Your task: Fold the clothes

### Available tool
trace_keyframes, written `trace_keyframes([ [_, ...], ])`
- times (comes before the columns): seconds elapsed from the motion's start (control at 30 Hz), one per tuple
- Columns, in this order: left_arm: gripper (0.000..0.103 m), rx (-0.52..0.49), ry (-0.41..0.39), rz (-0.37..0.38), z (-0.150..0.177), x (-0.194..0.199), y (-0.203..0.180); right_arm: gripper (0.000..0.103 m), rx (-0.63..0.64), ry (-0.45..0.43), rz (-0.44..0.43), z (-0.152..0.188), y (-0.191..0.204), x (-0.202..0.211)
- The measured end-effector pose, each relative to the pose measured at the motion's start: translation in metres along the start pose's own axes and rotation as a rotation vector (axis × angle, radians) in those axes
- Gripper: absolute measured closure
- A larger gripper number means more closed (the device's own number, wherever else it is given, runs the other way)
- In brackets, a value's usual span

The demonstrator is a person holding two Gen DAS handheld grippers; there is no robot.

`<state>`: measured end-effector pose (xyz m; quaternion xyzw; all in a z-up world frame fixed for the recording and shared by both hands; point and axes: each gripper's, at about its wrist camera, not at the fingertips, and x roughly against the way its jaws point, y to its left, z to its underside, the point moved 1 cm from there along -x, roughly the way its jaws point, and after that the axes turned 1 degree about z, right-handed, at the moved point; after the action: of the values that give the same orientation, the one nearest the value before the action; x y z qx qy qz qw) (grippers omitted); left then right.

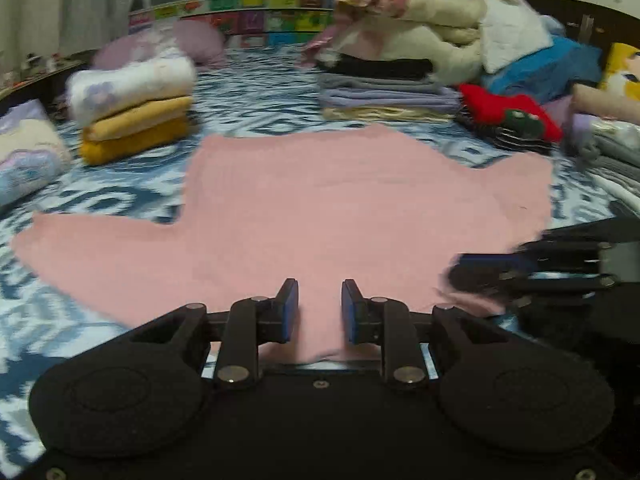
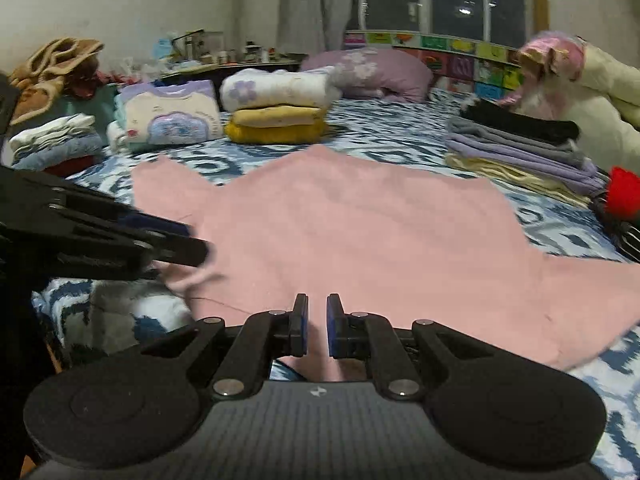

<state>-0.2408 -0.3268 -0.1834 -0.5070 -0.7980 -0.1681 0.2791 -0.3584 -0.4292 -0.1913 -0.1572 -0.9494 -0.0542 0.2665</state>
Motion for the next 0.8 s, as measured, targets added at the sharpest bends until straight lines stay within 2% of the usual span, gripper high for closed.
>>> trace_keyframes([
  [0.03, 0.082, -0.025, 0.051, 0.003, 0.005, -0.009, -0.005, 0.091, 0.013, 0.009, -0.004, 0.002, 0.002, -0.003],
  [0.1, 0.082, -0.059, 0.054, 0.002, 0.012, -0.011, -0.009, 0.091, 0.035, 0.091, -0.011, 0.012, 0.006, -0.013],
  [0.13, 0.082, -0.057, 0.058, 0.01, 0.01, -0.01, -0.008, 0.091, 0.053, 0.075, -0.007, 0.016, 0.008, -0.01],
  [0.23, 0.081, -0.036, 0.075, 0.06, 0.007, -0.005, -0.004, 0.091, 0.062, 0.101, -0.018, 0.014, 0.01, 0.0],
  [0.3, 0.081, -0.065, 0.059, 0.059, 0.005, 0.002, -0.006, 0.091, 0.038, 0.078, -0.03, 0.013, 0.006, 0.011],
  [0.4, 0.081, -0.011, -0.008, 0.079, -0.003, 0.015, -0.004, 0.091, 0.005, -0.004, 0.01, 0.006, -0.002, 0.024],
  [0.47, 0.081, -0.008, -0.023, 0.072, -0.003, 0.014, -0.004, 0.091, -0.025, -0.052, 0.05, 0.002, -0.01, 0.026],
  [0.57, 0.081, -0.01, 0.033, 0.058, 0.005, -0.002, -0.006, 0.091, -0.079, 0.0, 0.128, 0.008, -0.028, 0.014],
  [0.63, 0.076, -0.036, 0.071, 0.053, 0.013, -0.009, -0.009, 0.091, -0.126, 0.104, 0.143, 0.021, -0.037, 0.003],
  [0.67, 0.074, -0.061, 0.077, 0.05, 0.012, -0.007, -0.013, 0.091, -0.143, 0.089, 0.138, 0.024, -0.038, 0.008],
  [0.7, 0.073, -0.073, 0.085, 0.053, 0.011, -0.005, -0.014, 0.091, -0.13, 0.11, 0.146, 0.022, -0.035, 0.01],
  [0.8, 0.072, -0.066, 0.078, 0.072, 0.01, 0.002, -0.011, 0.091, -0.086, 0.093, 0.155, 0.02, -0.026, 0.023],
])
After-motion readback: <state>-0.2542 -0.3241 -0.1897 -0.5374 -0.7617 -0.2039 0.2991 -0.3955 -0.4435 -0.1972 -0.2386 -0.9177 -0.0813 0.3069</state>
